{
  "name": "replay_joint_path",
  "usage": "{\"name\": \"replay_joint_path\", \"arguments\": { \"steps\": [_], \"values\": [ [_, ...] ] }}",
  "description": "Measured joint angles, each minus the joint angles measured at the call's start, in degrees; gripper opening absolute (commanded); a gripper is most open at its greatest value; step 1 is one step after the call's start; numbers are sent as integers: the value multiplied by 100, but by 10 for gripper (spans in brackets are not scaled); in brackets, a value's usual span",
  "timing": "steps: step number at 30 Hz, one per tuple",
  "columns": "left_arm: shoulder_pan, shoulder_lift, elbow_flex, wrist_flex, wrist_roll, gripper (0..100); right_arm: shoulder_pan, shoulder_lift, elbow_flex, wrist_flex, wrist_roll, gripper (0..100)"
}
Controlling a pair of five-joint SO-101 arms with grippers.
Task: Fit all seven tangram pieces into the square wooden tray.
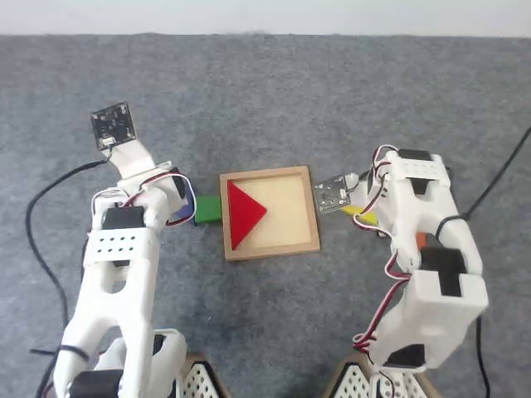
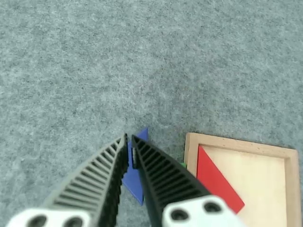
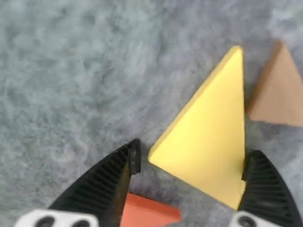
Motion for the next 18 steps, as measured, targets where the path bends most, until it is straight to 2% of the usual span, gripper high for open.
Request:
{"name": "replay_joint_path", "arguments": {
  "steps": [16,18],
  "values": [
    [0,0,0,88,0,12,-9,141,-105,35,220,338],
    [0,0,0,88,0,12,-9,141,-105,35,220,308]
  ]
}}
